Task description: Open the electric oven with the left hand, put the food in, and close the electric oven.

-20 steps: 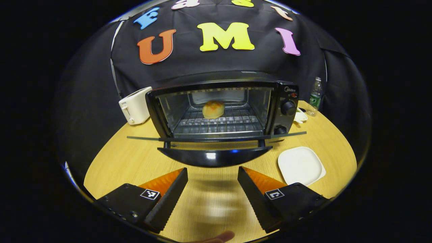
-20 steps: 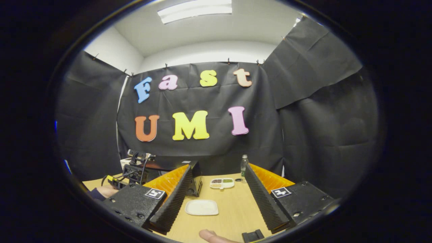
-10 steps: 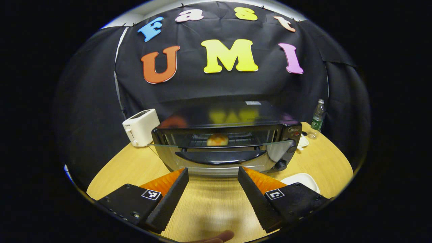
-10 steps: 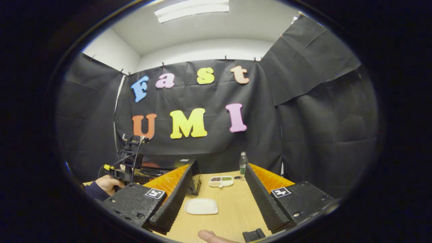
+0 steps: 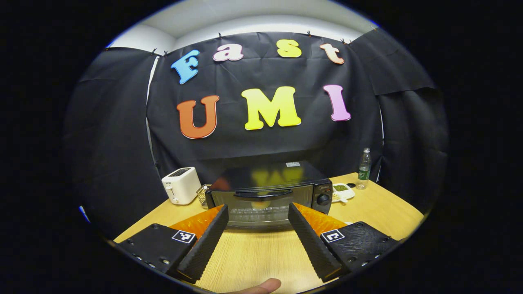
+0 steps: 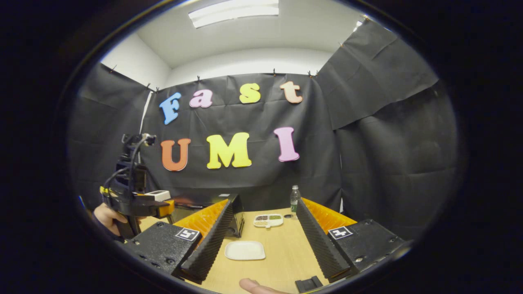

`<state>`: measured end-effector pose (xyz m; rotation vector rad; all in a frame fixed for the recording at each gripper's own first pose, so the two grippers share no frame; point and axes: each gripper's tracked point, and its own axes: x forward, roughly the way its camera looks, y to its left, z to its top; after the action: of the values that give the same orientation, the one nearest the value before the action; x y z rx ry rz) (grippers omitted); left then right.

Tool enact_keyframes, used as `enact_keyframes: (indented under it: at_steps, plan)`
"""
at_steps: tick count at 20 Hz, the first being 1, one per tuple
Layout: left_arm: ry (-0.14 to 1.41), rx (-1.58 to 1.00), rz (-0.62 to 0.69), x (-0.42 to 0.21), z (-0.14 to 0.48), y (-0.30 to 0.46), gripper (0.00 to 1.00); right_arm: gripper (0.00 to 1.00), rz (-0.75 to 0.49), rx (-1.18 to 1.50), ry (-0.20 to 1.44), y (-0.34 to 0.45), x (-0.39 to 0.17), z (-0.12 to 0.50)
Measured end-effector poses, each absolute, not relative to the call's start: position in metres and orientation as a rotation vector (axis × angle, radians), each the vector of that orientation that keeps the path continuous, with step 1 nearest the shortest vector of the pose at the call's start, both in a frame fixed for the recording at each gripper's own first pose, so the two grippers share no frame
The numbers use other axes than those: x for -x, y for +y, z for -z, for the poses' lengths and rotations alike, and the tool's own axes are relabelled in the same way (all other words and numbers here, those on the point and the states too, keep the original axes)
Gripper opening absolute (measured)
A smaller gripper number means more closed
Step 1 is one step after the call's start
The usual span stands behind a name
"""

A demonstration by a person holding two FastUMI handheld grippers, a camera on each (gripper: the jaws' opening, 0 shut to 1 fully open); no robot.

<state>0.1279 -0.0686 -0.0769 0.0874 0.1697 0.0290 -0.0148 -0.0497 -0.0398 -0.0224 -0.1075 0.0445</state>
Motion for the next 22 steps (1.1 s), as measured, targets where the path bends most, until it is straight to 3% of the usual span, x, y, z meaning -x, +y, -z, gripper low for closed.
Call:
enact_keyframes:
  at_steps: [4, 5, 11, 12, 13, 22]
  plan:
    - [0.114, -0.076, -0.042, -0.087, 0.049, -0.068, 1.0, 0.95, -0.027, 0.002, -0.111, -0.05, 0.016, 0.036]
    - [0.098, -0.062, -0.045, -0.077, 0.041, -0.066, 0.95, 0.95, -0.032, -0.006, -0.11, -0.046, 0.017, 0.034]
    - [0.013, -0.002, -0.045, -0.02, 0.01, -0.053, 0.96, 0.96, -0.047, 0.01, -0.107, -0.036, 0.02, 0.024]
    - [-0.001, -0.004, -0.034, -0.013, 0.006, -0.054, 1.0, 0.96, -0.057, 0.021, -0.1, -0.032, 0.021, 0.022]
    - [0.004, -0.011, -0.015, -0.003, 0.006, -0.055, 0.95, 0.96, -0.059, 0.029, -0.09, -0.03, 0.023, 0.023]
    - [-0.027, -0.014, -0.025, 0.05, 0.0, -0.039, 0.96, 0.96, -0.042, 0.139, -0.068, -0.014, 0.041, 0.009]
